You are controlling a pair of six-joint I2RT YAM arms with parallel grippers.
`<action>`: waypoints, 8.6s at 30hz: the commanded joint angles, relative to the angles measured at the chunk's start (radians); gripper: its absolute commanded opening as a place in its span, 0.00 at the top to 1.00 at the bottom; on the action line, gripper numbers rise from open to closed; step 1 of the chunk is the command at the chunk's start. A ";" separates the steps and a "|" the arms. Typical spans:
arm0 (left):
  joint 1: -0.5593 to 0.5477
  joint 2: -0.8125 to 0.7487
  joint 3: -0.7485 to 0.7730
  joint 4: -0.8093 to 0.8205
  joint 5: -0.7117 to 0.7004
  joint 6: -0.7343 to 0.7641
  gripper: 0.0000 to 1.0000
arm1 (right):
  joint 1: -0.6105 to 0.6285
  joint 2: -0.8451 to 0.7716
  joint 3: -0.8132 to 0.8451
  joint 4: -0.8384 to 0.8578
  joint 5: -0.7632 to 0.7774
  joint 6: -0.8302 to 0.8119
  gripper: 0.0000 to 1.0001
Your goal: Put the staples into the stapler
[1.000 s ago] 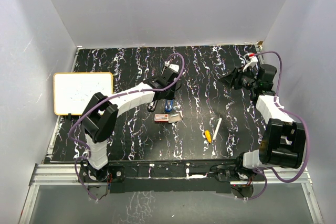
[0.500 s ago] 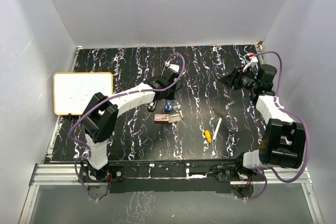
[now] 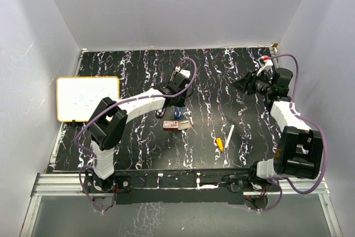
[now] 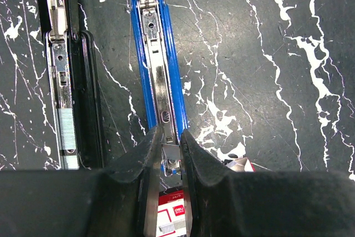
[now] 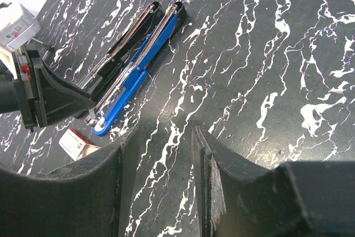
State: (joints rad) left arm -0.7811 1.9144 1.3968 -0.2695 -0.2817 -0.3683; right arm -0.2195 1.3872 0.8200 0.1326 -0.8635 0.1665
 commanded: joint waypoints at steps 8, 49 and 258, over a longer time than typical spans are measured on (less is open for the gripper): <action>-0.004 -0.015 0.018 -0.021 -0.035 0.004 1.00 | -0.014 -0.036 -0.004 0.062 -0.015 0.005 0.55; -0.036 -0.112 0.041 -0.040 -0.074 0.095 1.00 | -0.017 -0.031 -0.007 0.065 -0.008 0.003 0.55; -0.058 -0.004 -0.048 0.009 -0.117 0.003 0.67 | -0.041 -0.036 -0.027 0.090 -0.030 0.019 0.54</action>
State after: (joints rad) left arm -0.8333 1.9553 1.3602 -0.2401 -0.4187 -0.3691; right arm -0.2516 1.3727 0.7910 0.1619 -0.8848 0.1852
